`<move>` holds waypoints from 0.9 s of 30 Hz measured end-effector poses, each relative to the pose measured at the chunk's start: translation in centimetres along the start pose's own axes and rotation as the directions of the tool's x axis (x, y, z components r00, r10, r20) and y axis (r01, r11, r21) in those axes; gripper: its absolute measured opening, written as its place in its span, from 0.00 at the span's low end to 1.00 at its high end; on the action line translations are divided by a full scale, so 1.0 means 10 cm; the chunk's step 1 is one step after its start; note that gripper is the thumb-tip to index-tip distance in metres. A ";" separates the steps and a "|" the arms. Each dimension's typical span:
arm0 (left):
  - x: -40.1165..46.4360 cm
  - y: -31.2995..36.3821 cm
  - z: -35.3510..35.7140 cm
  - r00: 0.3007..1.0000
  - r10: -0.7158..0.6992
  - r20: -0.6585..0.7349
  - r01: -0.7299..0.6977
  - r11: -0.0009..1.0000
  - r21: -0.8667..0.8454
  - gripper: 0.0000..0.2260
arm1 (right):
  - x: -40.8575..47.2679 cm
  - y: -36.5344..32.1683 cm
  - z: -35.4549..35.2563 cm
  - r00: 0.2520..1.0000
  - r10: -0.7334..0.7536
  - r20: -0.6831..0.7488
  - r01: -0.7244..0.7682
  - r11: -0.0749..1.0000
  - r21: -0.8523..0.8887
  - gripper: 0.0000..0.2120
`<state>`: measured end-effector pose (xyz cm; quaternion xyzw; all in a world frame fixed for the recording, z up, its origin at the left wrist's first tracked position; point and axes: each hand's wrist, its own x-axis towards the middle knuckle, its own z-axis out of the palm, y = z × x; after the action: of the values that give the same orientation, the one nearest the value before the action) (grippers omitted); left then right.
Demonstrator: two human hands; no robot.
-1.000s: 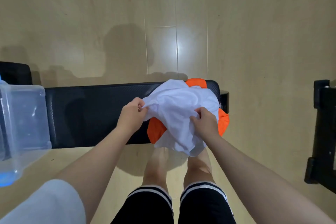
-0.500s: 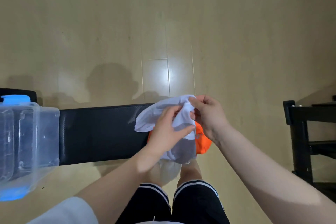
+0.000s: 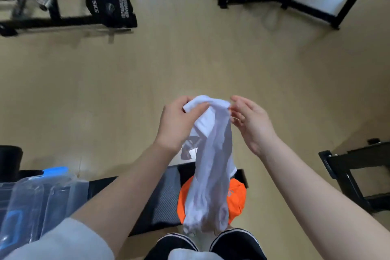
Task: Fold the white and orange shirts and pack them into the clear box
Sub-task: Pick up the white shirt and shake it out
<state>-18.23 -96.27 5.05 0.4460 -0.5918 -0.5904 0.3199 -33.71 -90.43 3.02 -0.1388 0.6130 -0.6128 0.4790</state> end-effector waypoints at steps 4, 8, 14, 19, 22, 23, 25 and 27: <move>0.05 0.56 0.04 0.996 0.093 -0.007 -0.093 0.991 -0.094 0.07 | -0.21 0.01 -0.03 0.986 -0.118 0.117 0.125 0.991 -0.055 0.11; -0.05 0.98 0.08 0.974 0.224 0.018 -0.220 0.969 -0.116 0.09 | -0.41 0.25 0.02 0.964 -0.148 0.220 0.200 0.951 -0.237 0.13; -0.16 1.10 -0.05 0.942 0.332 -0.039 -0.334 0.937 -0.097 0.13 | -0.27 0.67 0.06 0.979 -0.157 0.133 0.203 0.635 -0.745 0.11; 0.00 0.59 -0.27 0.963 0.190 -0.193 -0.202 0.979 -0.042 0.05 | -0.25 0.68 -0.05 0.998 -0.058 -0.001 0.048 0.837 -0.545 0.18; 0.08 0.09 -0.31 0.984 -0.102 -0.144 0.112 0.992 0.062 0.27 | -0.28 0.43 0.04 0.999 0.037 -0.012 -0.039 0.944 -0.327 0.12; 0.06 -0.07 -0.27 0.975 -0.164 -0.148 0.184 0.974 0.135 0.31 | -0.29 0.33 0.08 0.999 0.039 -0.020 -0.043 0.955 -0.292 0.07; -0.10 -0.30 -0.12 0.975 -0.152 -0.164 0.191 0.948 0.254 0.25 | -0.26 0.17 0.14 0.998 0.048 -0.040 -0.056 0.970 -0.235 0.10; -0.30 -0.49 0.04 0.992 -0.090 -0.093 0.109 0.968 0.226 0.13 | -0.20 0.06 0.18 0.994 0.093 -0.060 -0.100 0.986 -0.133 0.12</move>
<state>-16.64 -92.90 0.66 0.5332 -0.6196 -0.5143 0.2596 -31.08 -89.90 3.69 -0.1249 0.6717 -0.5494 0.4811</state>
